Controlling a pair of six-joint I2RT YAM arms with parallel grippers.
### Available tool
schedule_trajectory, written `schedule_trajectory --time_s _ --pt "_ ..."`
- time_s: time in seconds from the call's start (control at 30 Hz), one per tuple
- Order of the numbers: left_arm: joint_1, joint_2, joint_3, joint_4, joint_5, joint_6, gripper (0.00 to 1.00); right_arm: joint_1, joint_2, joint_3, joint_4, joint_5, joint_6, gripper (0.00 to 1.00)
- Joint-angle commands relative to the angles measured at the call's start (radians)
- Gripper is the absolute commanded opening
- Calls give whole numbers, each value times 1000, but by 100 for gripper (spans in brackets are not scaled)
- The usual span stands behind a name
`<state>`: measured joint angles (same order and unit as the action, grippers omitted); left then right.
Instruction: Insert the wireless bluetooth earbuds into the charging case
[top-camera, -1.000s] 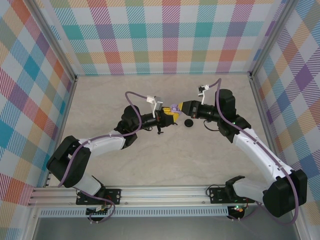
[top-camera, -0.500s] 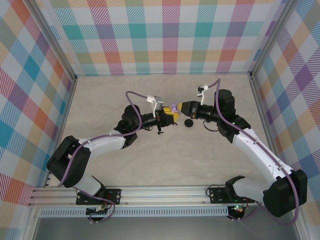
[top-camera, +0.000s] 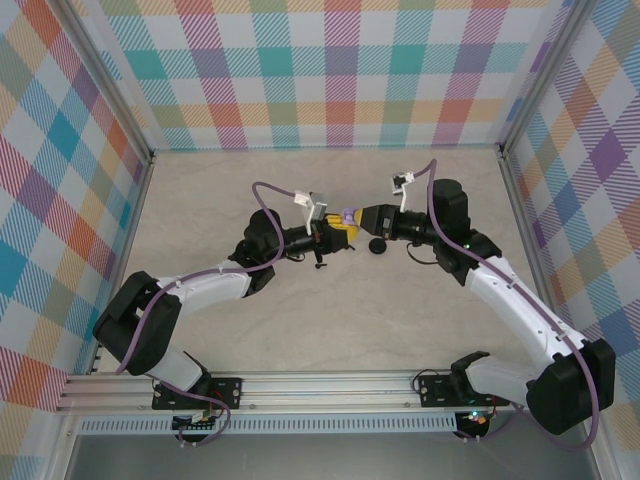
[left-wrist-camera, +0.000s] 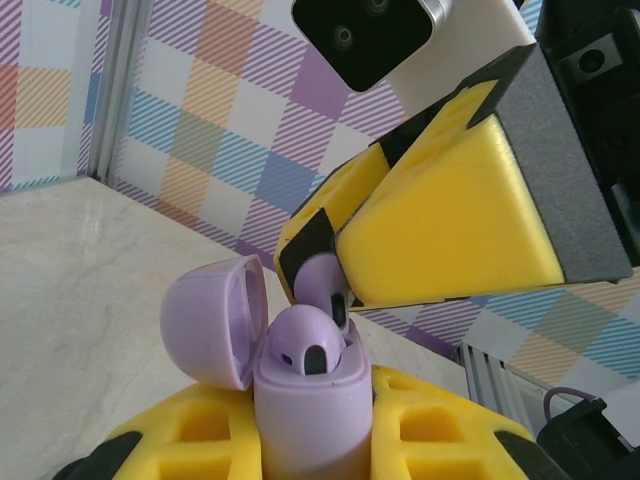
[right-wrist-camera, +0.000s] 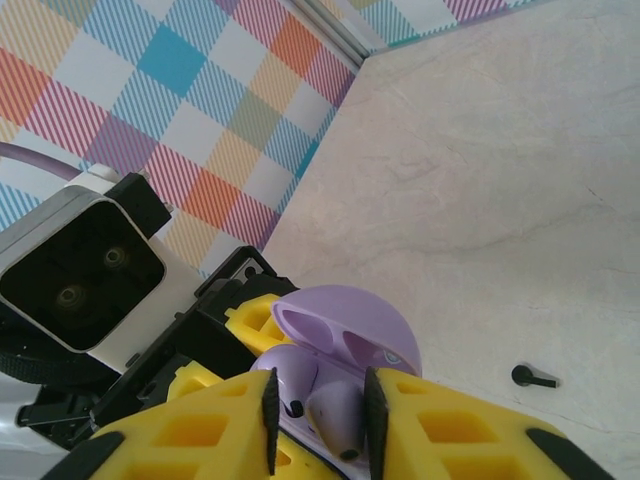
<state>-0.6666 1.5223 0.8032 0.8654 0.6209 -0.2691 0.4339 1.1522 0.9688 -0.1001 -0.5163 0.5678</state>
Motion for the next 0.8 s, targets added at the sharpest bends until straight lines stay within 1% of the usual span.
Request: schedule_trajectory --time_s 0.0,0.27,0.43,0.57,0.67,0.77 --pt "-16 -34 39 37 18 14 0 10 -26 43 -84 24 -57 37" --pt "-15 -38 38 22 29 23 0 11 -25 87 -176 81 -116 41" --pt "-15 -64 33 -40 45 68 0 11 -50 119 -244 161 -156 46" --pt "-14 -86 27 -88 64 100 0 -8 -59 145 -322 225 -168 46" --pt "-13 -94 35 -93 112 105 0 -43 -30 150 -357 183 -182 46" --pt "-12 -90 58 -95 178 101 0 -57 10 156 -368 120 -200 46"
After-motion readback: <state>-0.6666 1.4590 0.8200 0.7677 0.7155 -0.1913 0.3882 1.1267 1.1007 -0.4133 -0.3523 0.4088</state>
